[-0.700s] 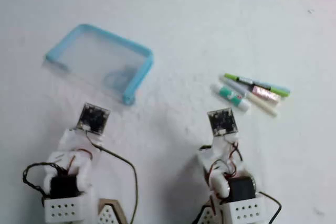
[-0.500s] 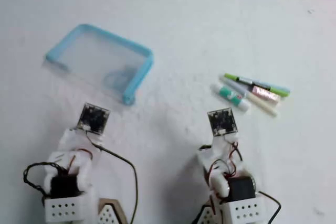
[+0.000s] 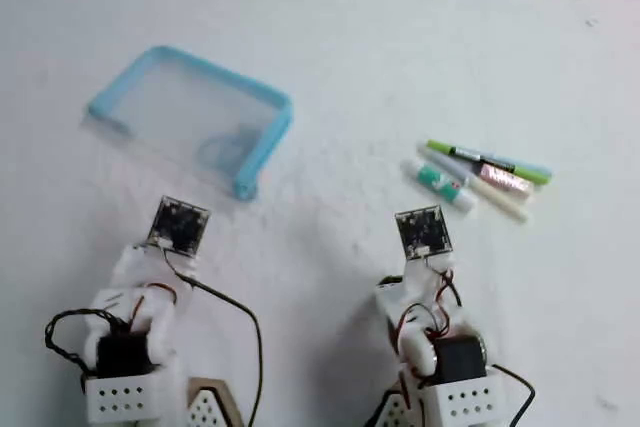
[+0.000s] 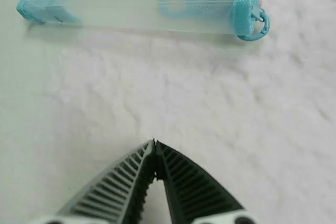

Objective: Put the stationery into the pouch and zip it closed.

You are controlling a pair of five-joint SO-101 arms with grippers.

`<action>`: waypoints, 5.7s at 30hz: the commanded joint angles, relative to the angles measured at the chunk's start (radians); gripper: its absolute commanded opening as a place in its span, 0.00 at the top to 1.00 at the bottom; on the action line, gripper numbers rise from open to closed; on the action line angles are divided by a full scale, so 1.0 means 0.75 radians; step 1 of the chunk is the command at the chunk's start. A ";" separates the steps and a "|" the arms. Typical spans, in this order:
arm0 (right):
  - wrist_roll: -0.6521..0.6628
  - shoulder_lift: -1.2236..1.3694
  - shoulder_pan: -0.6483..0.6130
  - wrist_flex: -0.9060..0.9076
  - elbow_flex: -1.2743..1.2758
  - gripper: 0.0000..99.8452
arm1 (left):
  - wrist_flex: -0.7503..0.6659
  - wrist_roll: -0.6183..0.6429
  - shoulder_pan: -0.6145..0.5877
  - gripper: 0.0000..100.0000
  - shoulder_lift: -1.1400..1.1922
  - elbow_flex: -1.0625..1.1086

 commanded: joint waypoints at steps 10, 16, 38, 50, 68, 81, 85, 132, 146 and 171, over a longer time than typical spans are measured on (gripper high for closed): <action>-0.004 -0.009 0.005 -0.003 0.014 0.98 | -0.012 -0.002 -0.011 0.98 -0.003 -0.004; -0.008 -0.007 0.003 -0.001 0.014 0.98 | -0.012 -0.002 -0.011 0.98 -0.003 -0.004; 0.004 -0.007 0.013 -0.007 0.010 0.98 | -0.025 -0.008 0.040 0.98 -0.003 -0.004; 0.004 -0.007 0.015 0.013 -0.153 0.98 | -0.205 0.000 -0.167 0.81 -0.005 -0.190; 0.004 0.013 0.003 -0.040 -0.608 0.98 | -0.164 0.049 -0.060 0.85 0.046 -0.440; -0.010 1.010 -0.269 -0.046 -1.258 0.98 | -0.135 0.235 -0.064 0.85 0.893 -1.035; -0.010 1.265 -0.467 -0.109 -1.381 0.98 | -0.143 0.235 -0.073 0.89 0.963 -1.033; -0.814 3.874 -0.408 -0.134 -3.815 0.65 | -0.321 0.626 -0.404 0.83 2.333 -1.549; -0.646 4.013 -0.461 0.422 -4.441 0.98 | -0.395 0.616 -0.404 0.83 2.356 -1.536; -0.121 3.460 -1.108 0.678 -4.376 0.98 | 0.389 0.577 -1.249 0.83 2.343 -2.136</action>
